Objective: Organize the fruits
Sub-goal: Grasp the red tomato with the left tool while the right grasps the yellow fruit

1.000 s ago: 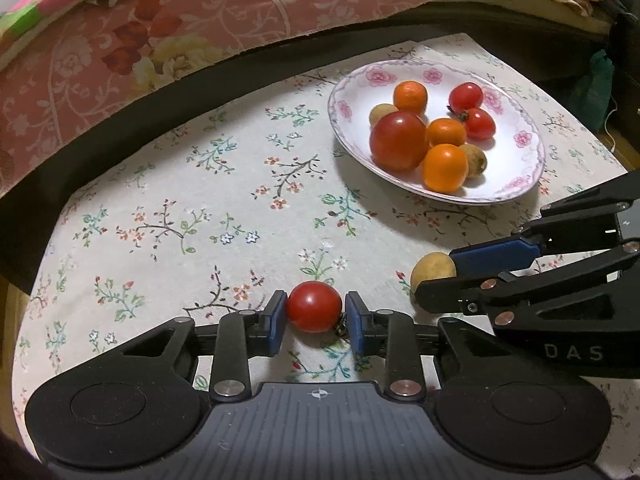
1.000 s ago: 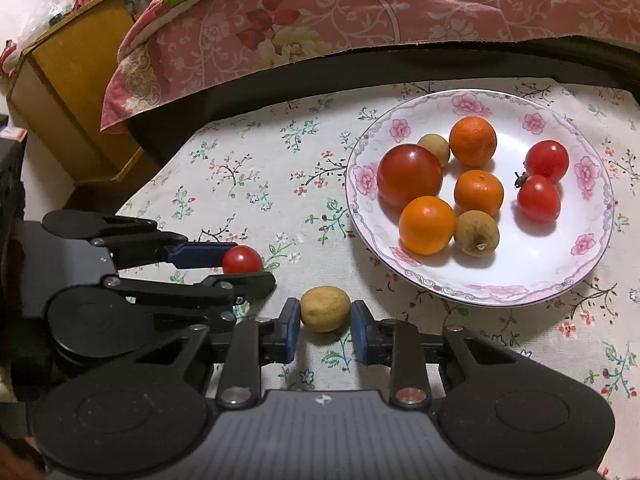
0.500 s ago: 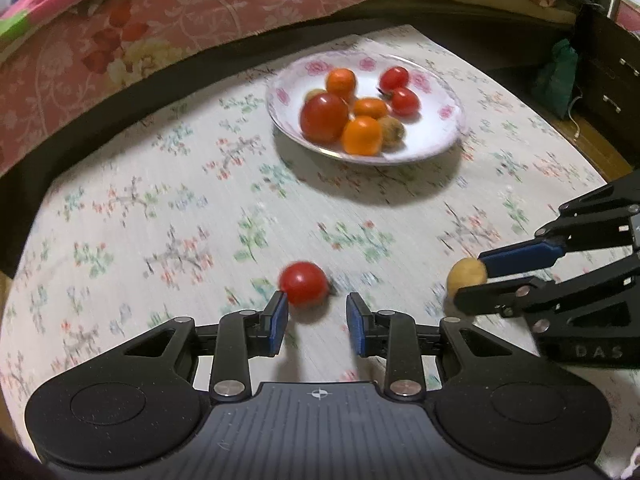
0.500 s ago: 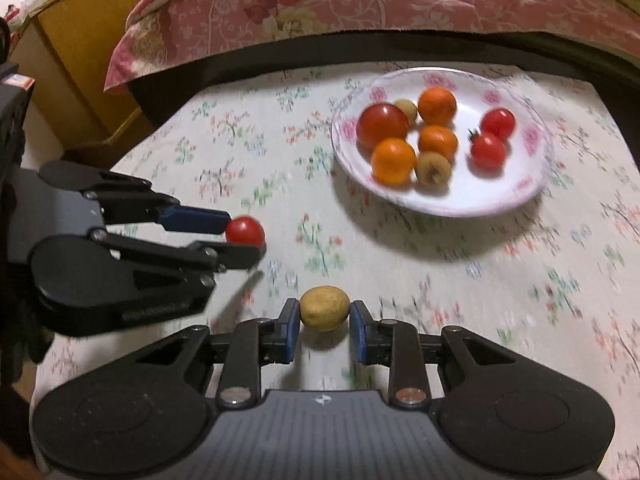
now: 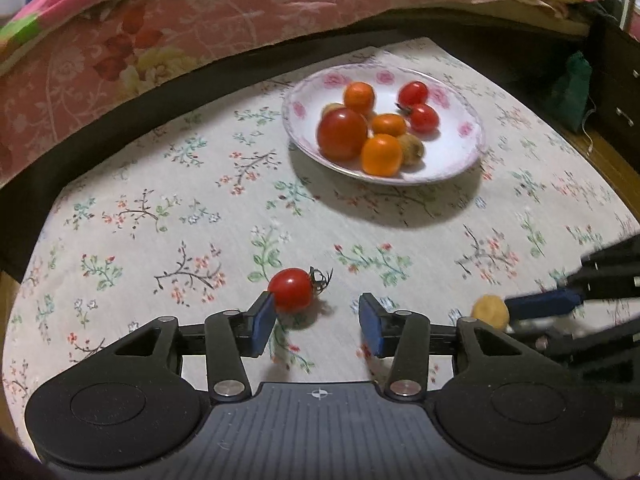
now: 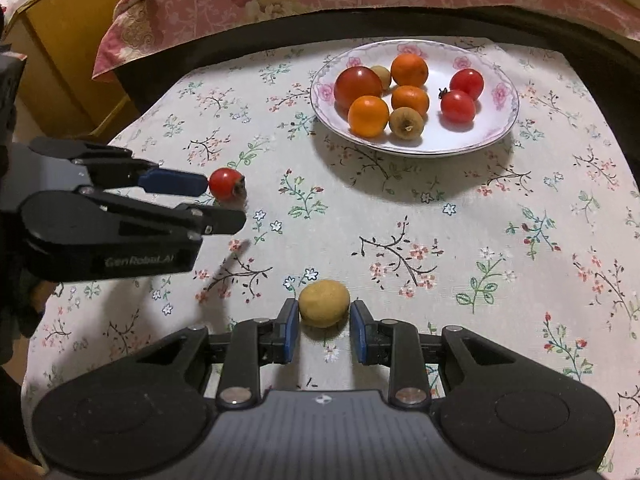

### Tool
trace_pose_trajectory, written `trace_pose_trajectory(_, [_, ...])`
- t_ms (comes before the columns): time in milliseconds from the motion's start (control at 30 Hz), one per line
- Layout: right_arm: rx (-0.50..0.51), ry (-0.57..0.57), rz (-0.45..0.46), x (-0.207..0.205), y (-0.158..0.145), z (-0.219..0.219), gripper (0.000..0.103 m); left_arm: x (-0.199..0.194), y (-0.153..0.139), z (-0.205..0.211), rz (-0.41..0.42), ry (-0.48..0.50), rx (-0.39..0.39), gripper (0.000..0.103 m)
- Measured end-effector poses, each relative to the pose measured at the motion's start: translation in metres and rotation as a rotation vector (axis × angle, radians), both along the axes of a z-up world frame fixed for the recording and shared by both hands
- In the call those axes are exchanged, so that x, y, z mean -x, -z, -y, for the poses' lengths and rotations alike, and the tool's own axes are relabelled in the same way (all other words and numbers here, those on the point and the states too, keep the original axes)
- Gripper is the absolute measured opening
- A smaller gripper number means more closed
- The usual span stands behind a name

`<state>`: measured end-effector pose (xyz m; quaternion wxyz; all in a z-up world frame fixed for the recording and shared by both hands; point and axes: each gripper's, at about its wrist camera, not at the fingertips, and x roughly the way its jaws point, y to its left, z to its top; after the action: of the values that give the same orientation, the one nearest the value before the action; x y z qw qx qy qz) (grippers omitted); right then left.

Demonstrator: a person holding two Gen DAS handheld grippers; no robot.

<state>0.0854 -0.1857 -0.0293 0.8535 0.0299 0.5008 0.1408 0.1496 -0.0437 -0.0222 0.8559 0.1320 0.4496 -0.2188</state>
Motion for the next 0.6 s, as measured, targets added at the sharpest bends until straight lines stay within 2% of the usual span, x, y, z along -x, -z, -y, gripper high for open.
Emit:
trace_pose_trajectory(133, [-0.014, -0.007, -0.002, -0.004, 0.004, 0.000, 0.029, -0.010, 0.005, 0.001, 0.012, -0.019, -0.003, 0.060])
trace_pose_trajectory(433, [-0.027, -0.012, 0.006, -0.013, 0.007, 0.000, 0.029, -0.028, 0.016, 0.004, 0.005, -0.044, 0.002, 0.059])
trace_pose_trajectory(600, [-0.030, -0.013, 0.006, -0.015, 0.007, 0.001, 0.029, -0.028, 0.015, 0.006, 0.011, -0.036, 0.005, 0.051])
